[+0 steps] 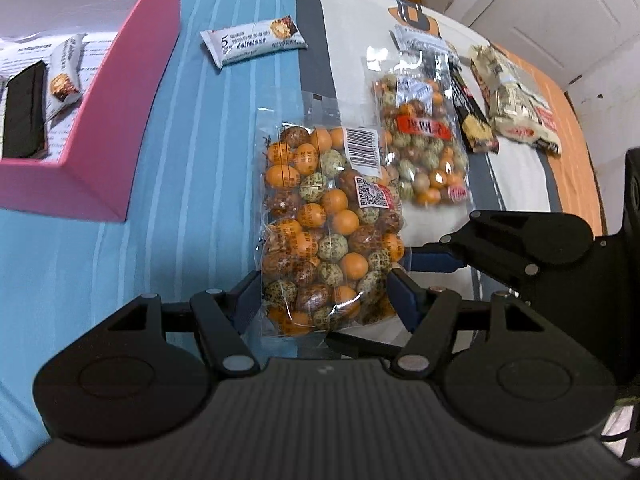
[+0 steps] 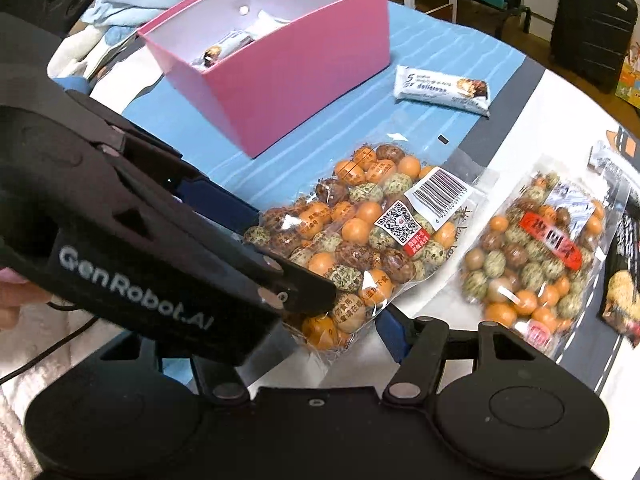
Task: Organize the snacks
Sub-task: 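Lift the nut bag with the left tool and carry it toward the pink box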
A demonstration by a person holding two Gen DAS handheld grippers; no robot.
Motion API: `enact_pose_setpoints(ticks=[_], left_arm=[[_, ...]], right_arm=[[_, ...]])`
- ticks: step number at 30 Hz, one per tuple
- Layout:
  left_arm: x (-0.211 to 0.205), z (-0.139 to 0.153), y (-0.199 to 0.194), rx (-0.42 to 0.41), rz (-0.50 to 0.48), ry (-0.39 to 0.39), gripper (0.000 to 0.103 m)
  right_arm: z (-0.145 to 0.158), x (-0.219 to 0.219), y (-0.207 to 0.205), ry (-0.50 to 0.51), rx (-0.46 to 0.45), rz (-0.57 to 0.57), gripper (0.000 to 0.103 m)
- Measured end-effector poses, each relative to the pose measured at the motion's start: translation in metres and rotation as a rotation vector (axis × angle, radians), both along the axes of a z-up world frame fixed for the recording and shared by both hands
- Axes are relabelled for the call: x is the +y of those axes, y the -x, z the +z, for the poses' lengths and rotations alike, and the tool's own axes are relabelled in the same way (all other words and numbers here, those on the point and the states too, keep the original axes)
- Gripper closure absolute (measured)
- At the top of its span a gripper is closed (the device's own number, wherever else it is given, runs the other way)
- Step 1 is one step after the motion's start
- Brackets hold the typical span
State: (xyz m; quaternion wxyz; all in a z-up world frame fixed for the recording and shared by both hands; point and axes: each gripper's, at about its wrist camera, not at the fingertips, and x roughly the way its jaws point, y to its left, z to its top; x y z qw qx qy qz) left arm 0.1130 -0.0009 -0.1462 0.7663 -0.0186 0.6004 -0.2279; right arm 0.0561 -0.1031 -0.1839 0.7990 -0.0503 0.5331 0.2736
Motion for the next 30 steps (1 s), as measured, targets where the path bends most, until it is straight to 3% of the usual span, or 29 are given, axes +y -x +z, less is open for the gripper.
enact_pose_setpoints(ticks=[12, 22, 30], left_arm=[[0.018, 0.038, 0.039, -0.056, 0.001, -0.025, 0.037], [0.053, 0.099, 0.056, -0.146, 0.04, -0.032, 0.037], [0.107, 0.147, 0.039, -0.217, 0.115, -0.015, 0.037]], right_arm=[[0.024, 0.012, 0.033, -0.043, -0.072, 0.032, 0.034], [0.079, 0.042, 0.041, -0.047, -0.151, 0.111, 0.034], [0.123, 0.079, 0.019, -0.083, -0.235, 0.157, 0.034]])
